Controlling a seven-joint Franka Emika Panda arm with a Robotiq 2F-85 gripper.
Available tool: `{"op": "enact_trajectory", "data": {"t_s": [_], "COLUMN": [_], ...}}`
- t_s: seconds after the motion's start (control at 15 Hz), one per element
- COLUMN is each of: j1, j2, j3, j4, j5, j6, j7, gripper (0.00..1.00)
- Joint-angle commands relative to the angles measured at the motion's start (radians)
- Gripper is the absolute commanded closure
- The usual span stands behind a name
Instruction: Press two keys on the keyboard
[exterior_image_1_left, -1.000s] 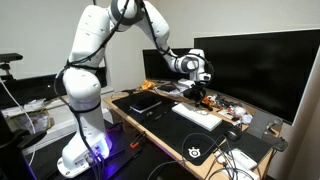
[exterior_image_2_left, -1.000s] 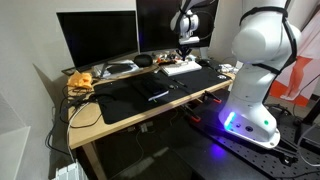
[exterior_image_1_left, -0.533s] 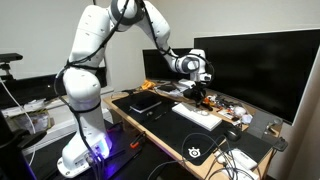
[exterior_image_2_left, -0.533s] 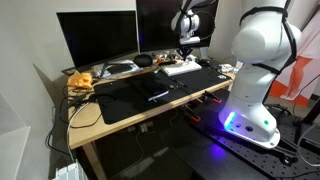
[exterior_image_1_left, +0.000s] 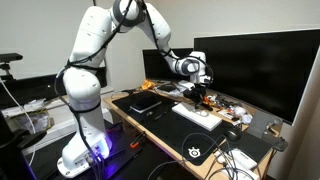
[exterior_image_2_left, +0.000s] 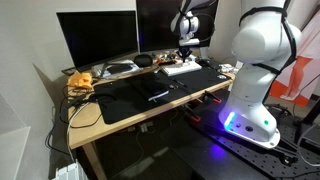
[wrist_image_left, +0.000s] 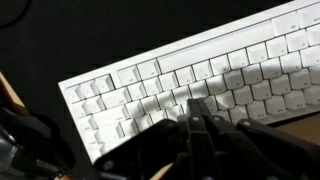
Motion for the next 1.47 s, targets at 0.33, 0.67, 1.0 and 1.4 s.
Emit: {"op": "enact_trajectory", "data": {"t_s": [0.33, 0.67, 1.0, 1.4], "j1": [-0.009, -0.011, -0.014, -0.014], "j2": [0.032, 0.062, 0.081, 0.101], "j3": [0.013, 0.011, 0.008, 0.007], "j4": [0.045, 0.084, 0.092, 0.105], "j5": [0.052, 0.052, 0.048, 0.046], "j6": [-0.004, -0.015, -0.019, -0.017], "j7": [0.012, 0.018, 0.018, 0.024], "gripper": [1.0, 1.0, 1.0, 1.0]}}
